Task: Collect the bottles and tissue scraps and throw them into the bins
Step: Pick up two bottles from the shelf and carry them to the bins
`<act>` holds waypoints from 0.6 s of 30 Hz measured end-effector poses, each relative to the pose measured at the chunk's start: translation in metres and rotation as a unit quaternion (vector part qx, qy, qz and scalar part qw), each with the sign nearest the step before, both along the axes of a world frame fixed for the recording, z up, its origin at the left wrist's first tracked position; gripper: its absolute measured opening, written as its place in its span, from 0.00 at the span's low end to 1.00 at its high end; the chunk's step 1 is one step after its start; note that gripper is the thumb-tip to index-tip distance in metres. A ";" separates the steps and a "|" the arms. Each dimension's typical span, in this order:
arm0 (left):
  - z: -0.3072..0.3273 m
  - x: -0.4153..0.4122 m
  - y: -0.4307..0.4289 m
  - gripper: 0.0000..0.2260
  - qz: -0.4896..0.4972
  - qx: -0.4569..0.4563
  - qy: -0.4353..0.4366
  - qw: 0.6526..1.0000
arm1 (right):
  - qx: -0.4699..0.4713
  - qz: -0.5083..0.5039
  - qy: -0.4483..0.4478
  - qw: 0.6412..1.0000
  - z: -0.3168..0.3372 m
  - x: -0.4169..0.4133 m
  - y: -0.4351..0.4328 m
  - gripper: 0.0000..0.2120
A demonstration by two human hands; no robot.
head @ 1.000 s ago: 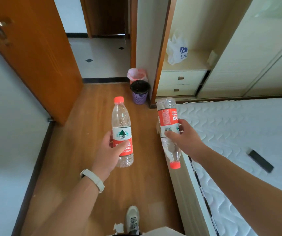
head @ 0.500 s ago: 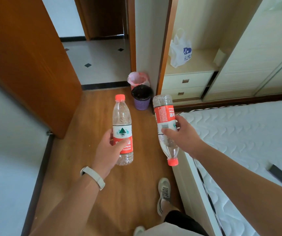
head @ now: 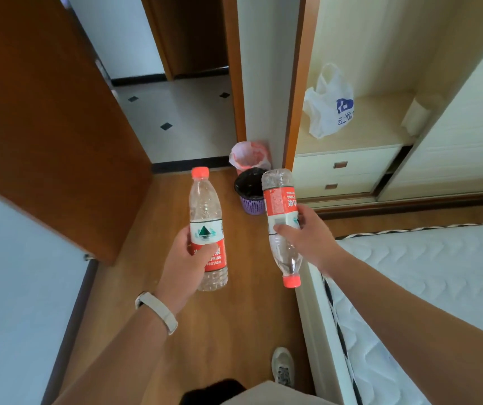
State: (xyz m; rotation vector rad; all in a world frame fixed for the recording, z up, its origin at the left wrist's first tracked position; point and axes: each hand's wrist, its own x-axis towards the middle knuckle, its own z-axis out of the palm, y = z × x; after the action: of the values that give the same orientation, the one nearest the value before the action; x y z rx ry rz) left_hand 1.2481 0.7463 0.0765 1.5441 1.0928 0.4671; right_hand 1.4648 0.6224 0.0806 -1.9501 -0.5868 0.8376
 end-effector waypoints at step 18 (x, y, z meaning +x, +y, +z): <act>-0.031 0.089 0.229 0.19 0.027 -0.058 0.008 0.998 | -0.043 -0.019 -0.007 0.999 -0.012 0.095 0.234 0.27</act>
State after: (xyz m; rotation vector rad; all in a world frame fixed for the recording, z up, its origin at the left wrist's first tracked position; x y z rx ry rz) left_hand 1.3370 0.9753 0.0460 1.4216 1.1565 0.4198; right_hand 1.5597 0.8560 0.0684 -2.0400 -0.5276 0.8393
